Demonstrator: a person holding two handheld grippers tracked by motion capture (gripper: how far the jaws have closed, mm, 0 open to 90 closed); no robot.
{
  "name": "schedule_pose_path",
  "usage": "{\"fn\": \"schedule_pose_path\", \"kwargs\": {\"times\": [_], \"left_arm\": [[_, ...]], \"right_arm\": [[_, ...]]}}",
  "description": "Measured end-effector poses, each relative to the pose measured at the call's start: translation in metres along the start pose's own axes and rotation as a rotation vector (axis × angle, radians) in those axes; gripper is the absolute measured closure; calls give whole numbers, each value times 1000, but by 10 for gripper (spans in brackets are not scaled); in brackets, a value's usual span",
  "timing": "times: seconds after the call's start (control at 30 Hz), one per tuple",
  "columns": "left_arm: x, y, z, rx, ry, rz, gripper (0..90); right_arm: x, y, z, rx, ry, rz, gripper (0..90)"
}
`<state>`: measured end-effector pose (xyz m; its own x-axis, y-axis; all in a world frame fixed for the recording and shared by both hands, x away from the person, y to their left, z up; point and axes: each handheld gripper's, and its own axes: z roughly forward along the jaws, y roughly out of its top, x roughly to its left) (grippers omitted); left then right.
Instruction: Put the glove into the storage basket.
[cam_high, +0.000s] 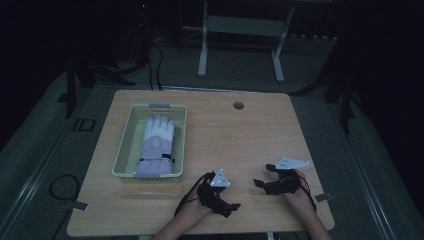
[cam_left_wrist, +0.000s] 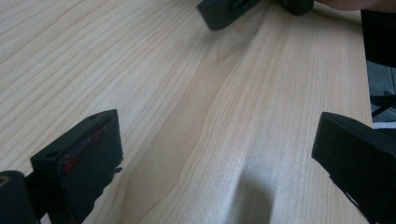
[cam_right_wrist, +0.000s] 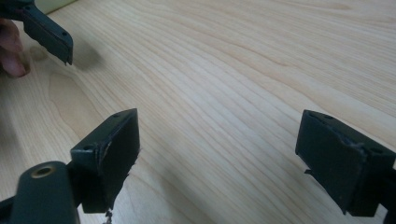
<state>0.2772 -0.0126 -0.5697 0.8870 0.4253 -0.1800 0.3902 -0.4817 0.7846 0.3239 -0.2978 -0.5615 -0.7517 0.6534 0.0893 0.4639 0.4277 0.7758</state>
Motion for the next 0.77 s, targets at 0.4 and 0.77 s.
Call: {"fn": "schedule_pose_path", "kwargs": {"times": [0.4, 0.77], "left_arm": [[-3, -6, -1, -12, 29, 36, 22], [0, -8, -2, -24, 26, 13, 22]], "right_arm": [[-7, -6, -10, -29, -29, 36, 140], [-9, -6, -9, -28, -25, 50, 144]]}}
